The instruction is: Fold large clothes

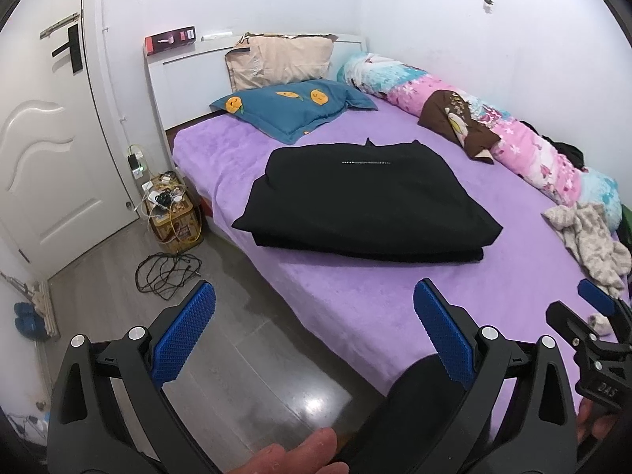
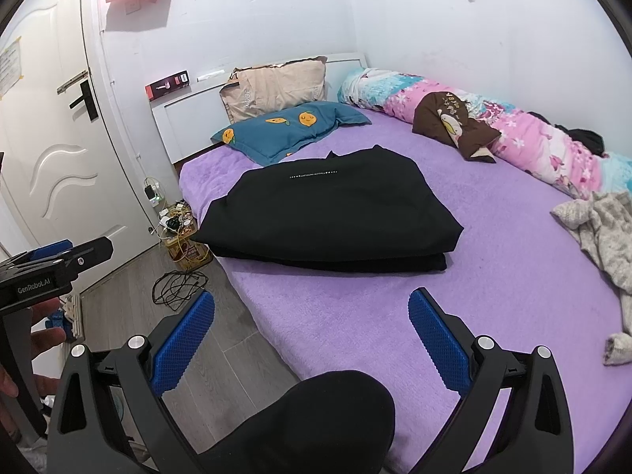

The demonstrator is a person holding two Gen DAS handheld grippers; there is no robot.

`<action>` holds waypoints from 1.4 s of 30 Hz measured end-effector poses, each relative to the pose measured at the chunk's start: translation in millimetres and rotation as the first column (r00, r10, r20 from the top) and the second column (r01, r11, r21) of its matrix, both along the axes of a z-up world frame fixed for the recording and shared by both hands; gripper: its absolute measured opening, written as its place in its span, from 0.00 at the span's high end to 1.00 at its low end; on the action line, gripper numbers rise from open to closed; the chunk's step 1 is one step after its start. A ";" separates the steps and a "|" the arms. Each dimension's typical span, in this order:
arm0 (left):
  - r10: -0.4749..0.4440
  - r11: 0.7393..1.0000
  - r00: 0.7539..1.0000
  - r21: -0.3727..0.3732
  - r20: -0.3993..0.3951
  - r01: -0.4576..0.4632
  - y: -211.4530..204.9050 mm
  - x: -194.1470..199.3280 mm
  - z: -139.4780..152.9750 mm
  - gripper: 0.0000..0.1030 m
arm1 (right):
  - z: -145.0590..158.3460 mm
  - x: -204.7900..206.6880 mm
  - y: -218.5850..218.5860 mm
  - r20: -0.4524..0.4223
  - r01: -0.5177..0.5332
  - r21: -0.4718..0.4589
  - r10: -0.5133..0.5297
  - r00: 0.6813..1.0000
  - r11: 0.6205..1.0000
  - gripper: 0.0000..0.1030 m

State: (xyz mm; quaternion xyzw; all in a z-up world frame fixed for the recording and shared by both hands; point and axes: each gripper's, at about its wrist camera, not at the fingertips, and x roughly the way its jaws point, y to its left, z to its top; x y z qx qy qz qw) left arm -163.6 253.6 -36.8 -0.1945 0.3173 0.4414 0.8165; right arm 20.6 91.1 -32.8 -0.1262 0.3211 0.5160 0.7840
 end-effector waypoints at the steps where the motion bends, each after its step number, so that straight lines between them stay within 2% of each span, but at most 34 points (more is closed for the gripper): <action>1: -0.001 1.000 1.000 -0.004 0.002 0.001 -0.4 0.4 -0.1 0.06 | 0.0 0.5 0.1 0.000 0.000 0.000 0.000 1.000 1.000 0.06; 42: -0.007 1.000 1.000 -0.003 0.000 0.007 -4.7 8.9 -0.1 0.06 | 0.2 0.5 -0.8 -0.002 0.000 0.002 0.000 1.000 1.000 0.06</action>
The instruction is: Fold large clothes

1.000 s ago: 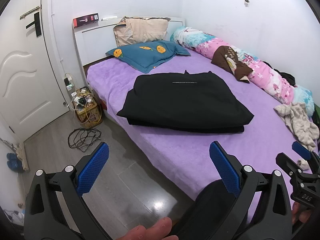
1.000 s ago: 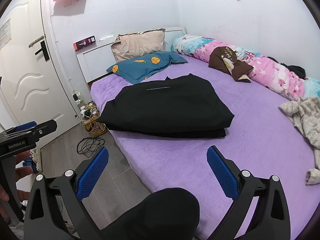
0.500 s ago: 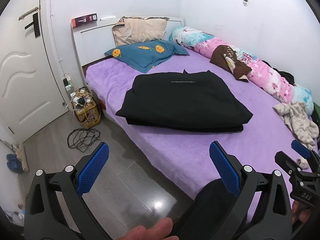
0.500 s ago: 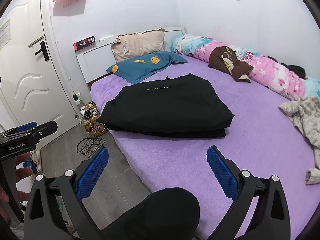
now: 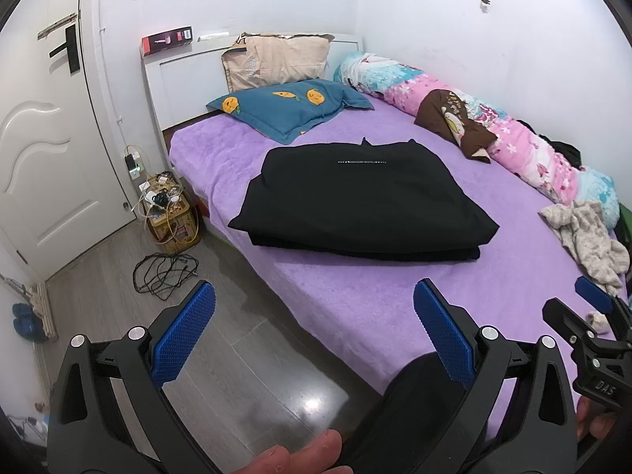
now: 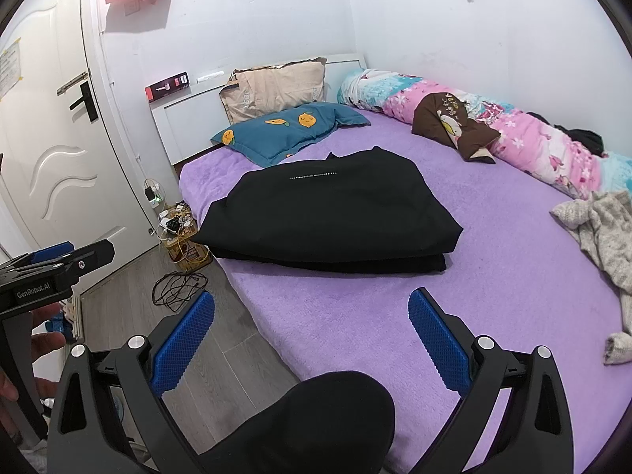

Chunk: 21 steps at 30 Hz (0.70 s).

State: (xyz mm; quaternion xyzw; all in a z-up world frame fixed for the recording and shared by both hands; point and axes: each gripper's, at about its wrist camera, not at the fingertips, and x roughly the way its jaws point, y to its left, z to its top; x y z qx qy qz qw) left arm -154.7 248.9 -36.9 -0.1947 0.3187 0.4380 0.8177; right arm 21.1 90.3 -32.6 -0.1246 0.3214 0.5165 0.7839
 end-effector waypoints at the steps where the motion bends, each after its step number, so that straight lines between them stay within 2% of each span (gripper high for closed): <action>1: -0.001 1.000 1.000 0.000 0.000 0.001 -0.1 0.2 0.0 0.06 | 0.1 0.8 0.0 0.001 0.000 -0.001 0.000 1.000 1.000 0.06; 21: 0.001 1.000 1.000 -0.001 -0.001 -0.001 -2.1 2.6 -0.8 0.06 | -0.1 0.7 -0.3 0.002 0.002 -0.001 -0.002 1.000 1.000 0.06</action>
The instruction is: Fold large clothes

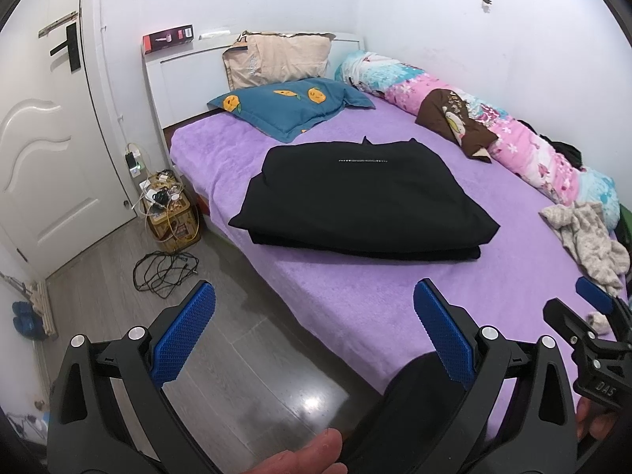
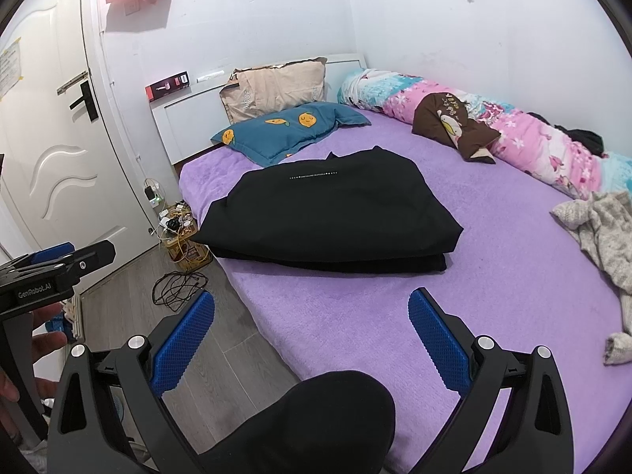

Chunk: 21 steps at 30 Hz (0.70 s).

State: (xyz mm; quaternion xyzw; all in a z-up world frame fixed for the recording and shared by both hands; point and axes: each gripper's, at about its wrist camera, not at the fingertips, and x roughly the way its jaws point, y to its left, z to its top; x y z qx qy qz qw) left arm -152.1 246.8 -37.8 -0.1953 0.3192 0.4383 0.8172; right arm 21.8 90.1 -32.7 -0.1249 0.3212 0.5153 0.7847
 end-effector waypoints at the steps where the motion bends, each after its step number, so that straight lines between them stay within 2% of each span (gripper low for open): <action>1: 0.001 1.000 1.000 -0.001 0.000 -0.001 0.0 -0.9 0.0 0.06 | 0.3 -0.4 0.1 -0.001 0.000 0.000 0.000 1.000 1.000 0.06; 11: 0.002 1.000 1.000 0.004 0.001 -0.002 -0.6 -1.5 -1.0 0.06 | 0.2 0.0 -0.3 0.001 0.000 0.000 0.000 1.000 1.000 0.06; 15: 0.015 0.999 1.000 0.048 -0.002 -0.015 -7.3 -2.3 -0.3 0.06 | 0.4 0.1 -0.4 0.000 0.001 0.000 -0.001 1.000 1.000 0.06; 21: 0.006 1.000 1.000 0.030 0.018 -0.007 -7.8 -2.0 -0.3 0.06 | 1.8 0.2 -0.9 0.002 -0.002 0.001 0.002 1.000 1.000 0.06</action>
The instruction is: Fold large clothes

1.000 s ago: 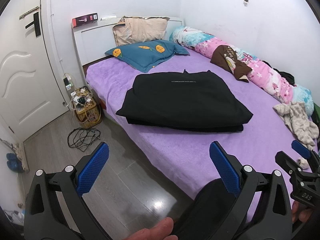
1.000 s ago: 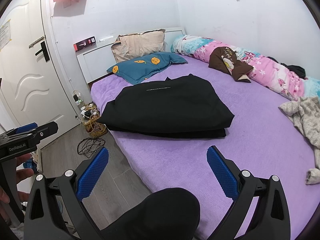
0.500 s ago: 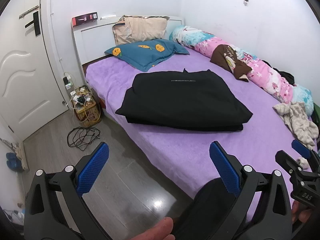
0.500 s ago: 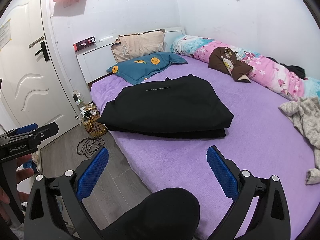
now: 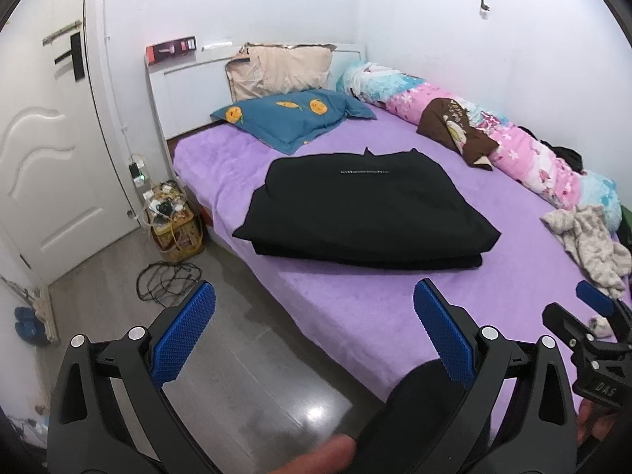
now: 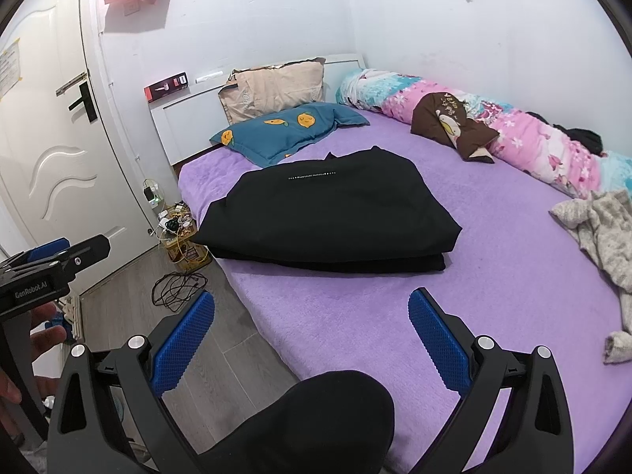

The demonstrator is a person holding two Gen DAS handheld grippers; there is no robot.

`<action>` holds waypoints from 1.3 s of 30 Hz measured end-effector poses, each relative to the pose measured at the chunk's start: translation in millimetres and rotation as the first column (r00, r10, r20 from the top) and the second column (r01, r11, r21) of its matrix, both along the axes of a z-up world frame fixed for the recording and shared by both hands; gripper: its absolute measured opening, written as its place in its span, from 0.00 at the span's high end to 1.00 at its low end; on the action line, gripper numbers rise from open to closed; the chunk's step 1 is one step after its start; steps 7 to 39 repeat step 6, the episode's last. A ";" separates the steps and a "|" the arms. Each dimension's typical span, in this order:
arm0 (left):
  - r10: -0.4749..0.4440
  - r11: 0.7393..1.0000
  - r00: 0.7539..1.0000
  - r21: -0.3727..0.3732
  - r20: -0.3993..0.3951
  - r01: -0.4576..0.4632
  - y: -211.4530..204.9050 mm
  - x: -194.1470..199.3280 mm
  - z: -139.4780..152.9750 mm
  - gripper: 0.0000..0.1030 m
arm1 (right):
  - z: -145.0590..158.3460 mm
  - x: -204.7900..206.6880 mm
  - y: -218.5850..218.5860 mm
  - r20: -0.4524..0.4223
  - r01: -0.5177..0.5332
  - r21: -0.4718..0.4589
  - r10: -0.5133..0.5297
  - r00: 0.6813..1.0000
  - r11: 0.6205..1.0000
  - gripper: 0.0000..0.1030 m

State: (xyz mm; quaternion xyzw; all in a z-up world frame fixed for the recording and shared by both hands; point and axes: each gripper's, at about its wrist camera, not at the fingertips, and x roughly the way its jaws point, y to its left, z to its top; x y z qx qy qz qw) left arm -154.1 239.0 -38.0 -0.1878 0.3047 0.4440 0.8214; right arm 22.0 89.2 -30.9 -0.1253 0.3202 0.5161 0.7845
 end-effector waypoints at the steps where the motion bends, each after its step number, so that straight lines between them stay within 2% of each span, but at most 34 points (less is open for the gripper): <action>1: 0.000 1.000 1.000 -0.005 0.000 0.000 1.0 -0.9 -0.1 0.06 | 0.1 -0.4 0.0 0.000 0.001 0.001 -0.001 1.000 1.000 0.06; 39: -0.002 1.000 1.000 -0.002 0.001 0.002 1.7 -1.5 0.3 0.06 | 0.7 0.0 -0.1 0.000 0.001 0.000 -0.001 1.000 1.000 0.06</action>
